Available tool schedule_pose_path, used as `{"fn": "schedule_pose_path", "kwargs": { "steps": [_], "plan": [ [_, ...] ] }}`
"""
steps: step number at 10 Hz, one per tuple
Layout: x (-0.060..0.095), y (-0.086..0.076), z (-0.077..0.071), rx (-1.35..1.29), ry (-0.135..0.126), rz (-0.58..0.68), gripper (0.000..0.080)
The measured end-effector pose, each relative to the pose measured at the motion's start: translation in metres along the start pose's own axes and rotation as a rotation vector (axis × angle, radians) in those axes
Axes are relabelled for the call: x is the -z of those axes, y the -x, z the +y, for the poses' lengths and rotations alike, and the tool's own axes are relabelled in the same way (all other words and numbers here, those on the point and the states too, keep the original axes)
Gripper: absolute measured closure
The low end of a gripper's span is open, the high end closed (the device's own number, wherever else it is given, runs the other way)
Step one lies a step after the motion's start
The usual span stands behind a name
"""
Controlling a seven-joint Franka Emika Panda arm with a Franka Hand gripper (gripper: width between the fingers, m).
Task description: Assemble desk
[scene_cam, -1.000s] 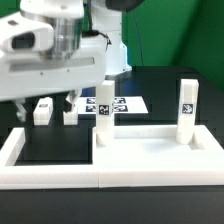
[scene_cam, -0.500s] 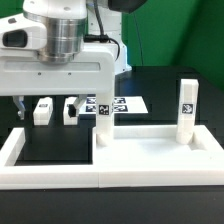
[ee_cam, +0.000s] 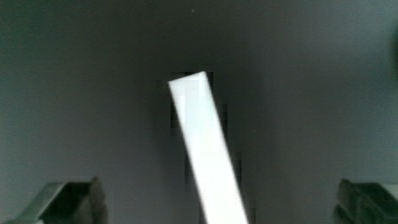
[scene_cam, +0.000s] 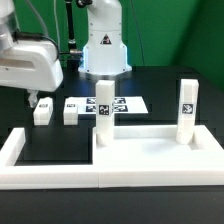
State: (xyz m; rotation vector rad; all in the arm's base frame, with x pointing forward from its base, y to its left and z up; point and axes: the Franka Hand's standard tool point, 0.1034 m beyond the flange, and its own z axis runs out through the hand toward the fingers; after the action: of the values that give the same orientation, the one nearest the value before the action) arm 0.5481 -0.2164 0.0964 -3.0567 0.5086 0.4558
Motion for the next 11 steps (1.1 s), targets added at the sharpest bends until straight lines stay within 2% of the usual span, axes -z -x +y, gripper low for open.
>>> {"fn": "schedule_pose_path", "kwargs": {
  "steps": [2,3,4,5,7,9,10,11],
  "plan": [
    [-0.004,0.006,0.001,-0.011,-0.012,-0.041,0.0151],
    [-0.016,0.027,-0.001,-0.035,-0.056,-0.162,0.0151],
    [-0.028,0.048,-0.002,-0.049,-0.09,-0.312,0.0151],
    [-0.041,0.057,-0.008,-0.041,-0.093,-0.394,0.0151],
    [-0.054,0.083,-0.016,-0.036,-0.107,-0.553,0.0151],
    [-0.059,0.078,-0.012,-0.038,-0.102,-0.641,0.0151],
    [-0.062,0.081,-0.011,-0.04,-0.103,-0.693,0.0151],
    [-0.066,0.075,-0.011,-0.037,-0.095,-0.666,0.0151]
  ]
}}
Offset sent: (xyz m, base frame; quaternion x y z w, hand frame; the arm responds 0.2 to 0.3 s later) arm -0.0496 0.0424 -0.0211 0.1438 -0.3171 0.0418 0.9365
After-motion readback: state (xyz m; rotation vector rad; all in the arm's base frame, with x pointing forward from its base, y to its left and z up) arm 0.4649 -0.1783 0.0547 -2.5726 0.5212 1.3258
